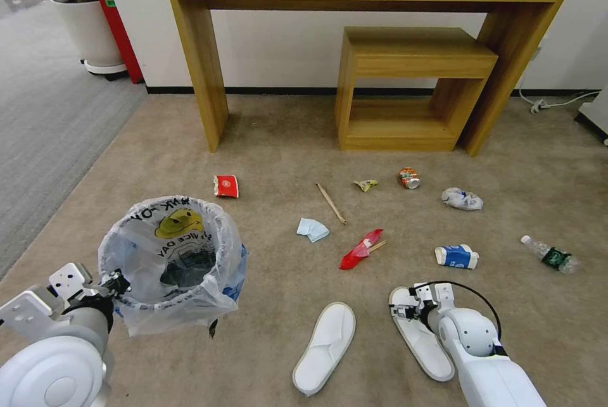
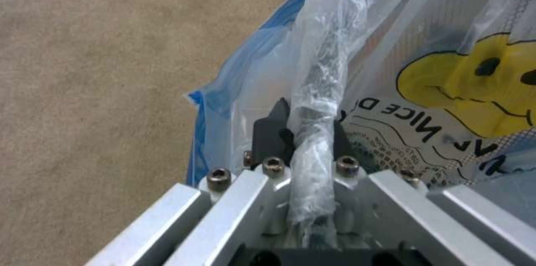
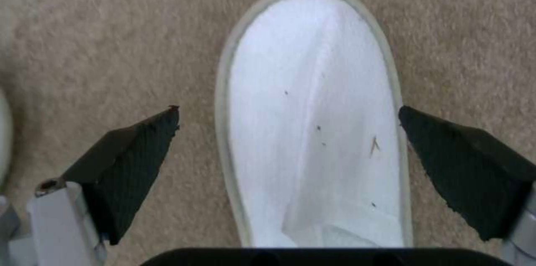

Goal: Pick up the trash bin and place the garbage on the floor into it.

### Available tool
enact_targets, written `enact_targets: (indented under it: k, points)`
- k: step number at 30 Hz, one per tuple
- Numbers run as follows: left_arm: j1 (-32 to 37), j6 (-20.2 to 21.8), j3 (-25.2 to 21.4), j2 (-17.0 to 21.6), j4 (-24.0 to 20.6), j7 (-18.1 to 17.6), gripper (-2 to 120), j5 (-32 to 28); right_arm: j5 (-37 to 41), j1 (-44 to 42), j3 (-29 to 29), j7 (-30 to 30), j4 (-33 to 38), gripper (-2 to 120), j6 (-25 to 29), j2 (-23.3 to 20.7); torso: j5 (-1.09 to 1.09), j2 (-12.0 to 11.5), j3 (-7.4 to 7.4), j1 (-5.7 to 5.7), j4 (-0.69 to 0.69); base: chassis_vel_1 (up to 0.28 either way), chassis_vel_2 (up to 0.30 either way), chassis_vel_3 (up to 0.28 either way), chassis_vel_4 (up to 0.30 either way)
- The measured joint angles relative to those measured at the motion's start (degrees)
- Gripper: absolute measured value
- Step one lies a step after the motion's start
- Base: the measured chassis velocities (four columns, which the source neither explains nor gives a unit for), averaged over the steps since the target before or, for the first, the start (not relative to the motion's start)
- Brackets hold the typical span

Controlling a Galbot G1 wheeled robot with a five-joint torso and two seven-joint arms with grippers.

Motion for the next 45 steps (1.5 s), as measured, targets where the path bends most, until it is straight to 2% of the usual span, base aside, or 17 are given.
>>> enact_targets:
  k: [5,7,8,14,16,21,25,26,29,34,36,38,39,40,42,43,45]
  points:
    - [-0.1,-0.1,-0.1,0.2,0.3,0.0,0,0.0,-0.9,-0.5,0.3,-0.7,-0.2,92,0.0,-0.6,0.00,0.0,0.00,0.00,0.00,0.000,0.000,0.000,0.000]
    - [-0.1,-0.1,-0.3,0.3,0.4,0.0,0,0.0,-1.6,-1.7,0.6,-1.7,0.1,81,0.0,-1.6,-0.01,0.0,0.00,0.00,0.00,0.000,0.000,0.000,0.000]
    - [-0.1,-0.1,-0.3,0.3,0.4,0.0,0,0.0,-1.6,-1.7,0.6,-1.7,0.1,81,0.0,-1.6,-0.01,0.0,0.00,0.00,0.00,0.000,0.000,0.000,0.000]
    - [-0.2,-0.2,-0.2,0.4,0.6,0.0,0,0.0,-2.4,-3.5,1.0,-2.5,0.2,58,0.1,-3.1,0.00,0.0,0.00,0.00,0.00,0.000,0.000,0.000,0.000]
    - [-0.2,-0.2,-0.1,0.4,0.6,0.1,0,0.0,-2.2,-3.6,1.1,-2.3,0.2,48,0.1,-3.1,-0.01,0.0,0.00,0.00,0.00,0.000,0.000,0.000,0.000]
    - [-0.2,-0.2,0.0,0.4,0.6,0.1,0,0.0,-0.9,-3.2,1.3,-1.5,0.2,36,0.1,-2.7,0.00,0.0,0.00,0.00,0.00,0.000,0.000,0.000,0.000]
    - [0.1,-0.2,0.2,0.4,0.4,0.2,0,0.0,0.0,-2.1,1.8,-1.0,-0.1,16,0.1,-1.9,-0.01,0.0,0.00,0.00,0.01,0.000,0.000,0.000,0.000]
    - [0.1,-0.2,0.2,0.4,0.4,0.2,0,0.0,0.0,-2.1,1.8,-1.0,-0.1,16,0.1,-1.9,-0.01,0.0,0.00,0.00,0.01,0.000,0.000,0.000,0.000]
    - [0.1,-0.3,0.3,0.3,0.5,0.2,0,0.0,0.0,-1.8,1.9,-0.8,-0.3,1,0.1,-1.6,-0.01,0.0,0.00,0.00,0.01,0.000,0.000,0.000,0.000]
    - [0.0,-0.3,0.5,0.3,0.6,0.3,0,0.0,-1.4,-2.0,2.0,-1.8,-0.3,0,0.3,-1.7,-0.01,0.0,0.00,0.00,0.00,0.000,0.000,0.000,0.000]
    - [0.0,-0.3,0.9,0.3,0.6,0.3,0,0.0,-1.8,-2.3,2.4,-3.3,-0.3,0,4.3,-2.1,-0.01,0.0,0.00,0.00,0.00,0.000,0.000,0.000,0.000]
    - [-0.1,-0.3,1.2,0.3,0.6,0.3,0,0.0,-1.3,-2.8,2.7,-5.4,-0.3,0,12.0,-2.6,-0.01,0.0,0.00,0.00,0.00,0.000,0.000,0.000,0.000]
    - [-0.1,-0.3,1.2,0.3,0.6,0.3,0,0.0,-1.3,-2.8,2.7,-5.4,-0.3,0,12.0,-2.6,-0.01,0.0,0.00,0.00,0.00,0.000,0.000,0.000,0.000]
    - [-0.2,-0.3,1.5,0.3,0.6,0.3,0,0.0,-0.8,-3.1,3.0,-8.1,-0.3,0,19.4,-2.8,-0.01,0.0,0.00,0.00,-0.01,0.000,0.000,0.000,0.000]
    - [-0.2,-0.3,2.6,0.3,0.6,0.2,0,0.0,6.2,-3.5,4.1,-21.4,0.2,0,37.9,-3.0,0.00,0.0,0.00,0.00,0.00,0.000,0.000,0.000,0.000]
    - [-0.2,-0.3,2.6,0.3,0.6,0.2,0,0.0,6.2,-3.5,4.1,-21.4,0.2,0,37.9,-3.0,0.00,0.0,0.00,0.00,0.00,0.000,0.000,0.000,0.000]
    - [0.3,-0.4,3.9,-0.1,0.6,0.2,0,-0.1,15.4,-4.2,4.5,-30.1,3.9,0,46.0,-3.6,0.01,0.0,0.00,0.00,0.01,0.000,0.000,0.000,0.000]
